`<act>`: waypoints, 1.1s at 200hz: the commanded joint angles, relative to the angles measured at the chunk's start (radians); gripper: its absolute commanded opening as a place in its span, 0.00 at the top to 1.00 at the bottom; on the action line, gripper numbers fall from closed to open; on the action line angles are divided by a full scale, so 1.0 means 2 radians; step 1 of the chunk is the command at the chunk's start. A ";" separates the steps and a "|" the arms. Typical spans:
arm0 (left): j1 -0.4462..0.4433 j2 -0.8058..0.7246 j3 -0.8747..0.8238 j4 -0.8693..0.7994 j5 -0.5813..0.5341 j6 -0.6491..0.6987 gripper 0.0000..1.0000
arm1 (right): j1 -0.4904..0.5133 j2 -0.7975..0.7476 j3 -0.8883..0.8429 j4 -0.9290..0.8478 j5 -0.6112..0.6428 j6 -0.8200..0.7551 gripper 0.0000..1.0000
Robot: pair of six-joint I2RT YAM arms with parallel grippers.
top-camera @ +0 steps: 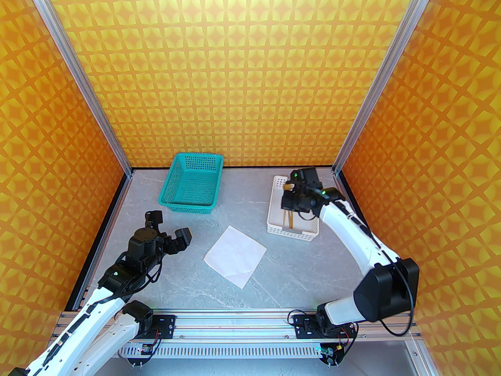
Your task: Place the utensils on the paper napkin and roll it up
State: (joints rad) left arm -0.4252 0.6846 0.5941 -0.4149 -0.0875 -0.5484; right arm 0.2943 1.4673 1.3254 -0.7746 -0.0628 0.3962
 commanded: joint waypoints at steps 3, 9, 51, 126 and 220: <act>0.004 -0.009 -0.009 -0.002 0.010 0.002 0.02 | 0.030 -0.013 -0.015 -0.007 0.000 0.034 0.91; 0.004 -0.009 -0.010 -0.002 0.010 0.001 0.02 | 0.040 -0.014 -0.018 -0.006 0.000 0.039 0.91; 0.004 -0.012 -0.011 -0.001 0.010 -0.001 0.02 | 0.115 -0.009 -0.040 -0.003 0.023 0.071 0.91; 0.005 -0.009 -0.010 0.000 0.010 0.000 0.02 | 0.238 0.078 -0.046 0.033 0.038 0.138 0.91; 0.004 -0.015 -0.013 -0.006 0.010 0.000 0.02 | 0.271 0.176 -0.028 0.058 0.043 0.150 0.91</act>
State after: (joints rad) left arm -0.4252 0.6624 0.5850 -0.4156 -0.0826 -0.5484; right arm 0.8303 1.7954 1.2400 -0.6849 -0.0067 0.6773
